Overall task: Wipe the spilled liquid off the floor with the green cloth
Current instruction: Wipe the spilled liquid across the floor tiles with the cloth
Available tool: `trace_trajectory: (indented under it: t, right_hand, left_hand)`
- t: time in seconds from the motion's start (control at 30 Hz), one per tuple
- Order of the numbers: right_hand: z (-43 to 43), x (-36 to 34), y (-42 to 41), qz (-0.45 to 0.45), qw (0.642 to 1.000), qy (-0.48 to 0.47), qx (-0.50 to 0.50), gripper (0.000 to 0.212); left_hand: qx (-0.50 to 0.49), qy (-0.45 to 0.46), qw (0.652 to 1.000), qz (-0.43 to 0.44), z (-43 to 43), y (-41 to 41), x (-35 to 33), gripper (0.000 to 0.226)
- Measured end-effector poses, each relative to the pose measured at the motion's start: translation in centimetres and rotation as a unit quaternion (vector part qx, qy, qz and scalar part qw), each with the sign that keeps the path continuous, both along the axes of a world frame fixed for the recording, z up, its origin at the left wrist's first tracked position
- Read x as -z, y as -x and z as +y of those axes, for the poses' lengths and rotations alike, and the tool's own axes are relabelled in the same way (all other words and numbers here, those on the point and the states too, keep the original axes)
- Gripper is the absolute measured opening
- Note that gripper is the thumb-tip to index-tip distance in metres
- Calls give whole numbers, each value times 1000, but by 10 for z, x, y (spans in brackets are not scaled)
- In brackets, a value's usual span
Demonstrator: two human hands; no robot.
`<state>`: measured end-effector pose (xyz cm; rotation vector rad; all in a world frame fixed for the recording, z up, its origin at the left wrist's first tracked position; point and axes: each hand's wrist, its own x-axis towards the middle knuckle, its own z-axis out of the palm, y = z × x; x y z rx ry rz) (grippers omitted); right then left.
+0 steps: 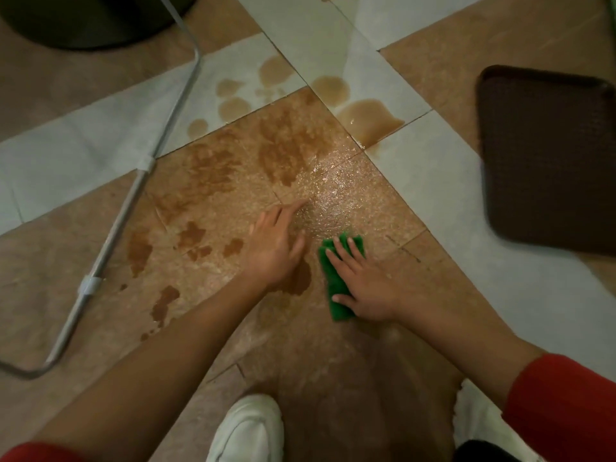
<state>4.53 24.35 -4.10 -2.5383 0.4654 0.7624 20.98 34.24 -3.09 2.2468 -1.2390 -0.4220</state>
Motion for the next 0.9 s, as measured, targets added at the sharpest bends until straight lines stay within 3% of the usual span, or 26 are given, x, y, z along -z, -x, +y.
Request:
trace_trajectory:
  t: [0.2,0.3,0.57,0.77,0.9]
  right_hand:
    - [1,0,-11,39,995,16,87,89]
    - [19,3,-14,45,995,17,85,88]
    - [30,8,-25,16,987,27,156,84]
    - [44,15,-17,-11,998,43,45,80]
    - [32,18,-39,-19,997,66,46,81]
  left_hand:
    - [11,-32,999,7,17,0,5,48]
    - [31,-53,998,10,25,4,9,47]
    - [45,-42,998,24,44,-3,10,50]
    - [0,-32,999,-2,45,-19,7,48]
    - [5,-28,999,-23,47,-34,5,50]
